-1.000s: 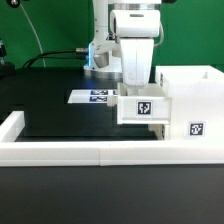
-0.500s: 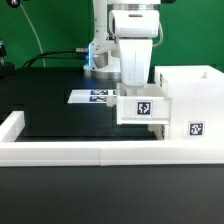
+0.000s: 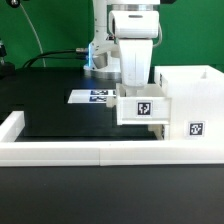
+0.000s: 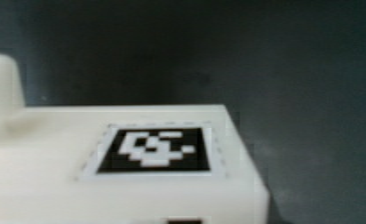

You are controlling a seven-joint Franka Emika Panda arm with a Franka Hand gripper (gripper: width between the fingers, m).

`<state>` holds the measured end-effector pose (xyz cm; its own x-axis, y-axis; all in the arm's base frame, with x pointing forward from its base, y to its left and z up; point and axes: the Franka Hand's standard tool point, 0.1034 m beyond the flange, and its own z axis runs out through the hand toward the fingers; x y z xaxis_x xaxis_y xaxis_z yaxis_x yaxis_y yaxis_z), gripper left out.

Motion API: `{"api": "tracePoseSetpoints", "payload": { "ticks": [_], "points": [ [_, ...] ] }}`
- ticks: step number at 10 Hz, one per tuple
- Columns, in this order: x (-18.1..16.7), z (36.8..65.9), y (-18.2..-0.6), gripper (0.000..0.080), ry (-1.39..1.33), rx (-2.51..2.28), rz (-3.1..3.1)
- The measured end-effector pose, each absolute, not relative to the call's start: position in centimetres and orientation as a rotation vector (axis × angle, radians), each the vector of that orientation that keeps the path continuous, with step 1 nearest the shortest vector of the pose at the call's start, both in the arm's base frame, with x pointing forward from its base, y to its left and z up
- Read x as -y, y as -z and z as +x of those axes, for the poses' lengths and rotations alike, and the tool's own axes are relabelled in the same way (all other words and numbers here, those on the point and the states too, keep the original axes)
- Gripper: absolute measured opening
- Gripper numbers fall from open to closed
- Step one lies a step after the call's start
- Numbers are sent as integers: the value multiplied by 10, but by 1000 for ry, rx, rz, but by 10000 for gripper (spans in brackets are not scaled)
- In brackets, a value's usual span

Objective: Assemble drawer

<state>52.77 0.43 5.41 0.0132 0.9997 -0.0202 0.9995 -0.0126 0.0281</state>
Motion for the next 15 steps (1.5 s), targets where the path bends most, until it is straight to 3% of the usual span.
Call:
{"api": "tracePoseSetpoints", "payload": {
  "ticks": [15],
  "points": [
    [-2, 529, -55, 42, 18, -2187, 2186]
  ]
}}
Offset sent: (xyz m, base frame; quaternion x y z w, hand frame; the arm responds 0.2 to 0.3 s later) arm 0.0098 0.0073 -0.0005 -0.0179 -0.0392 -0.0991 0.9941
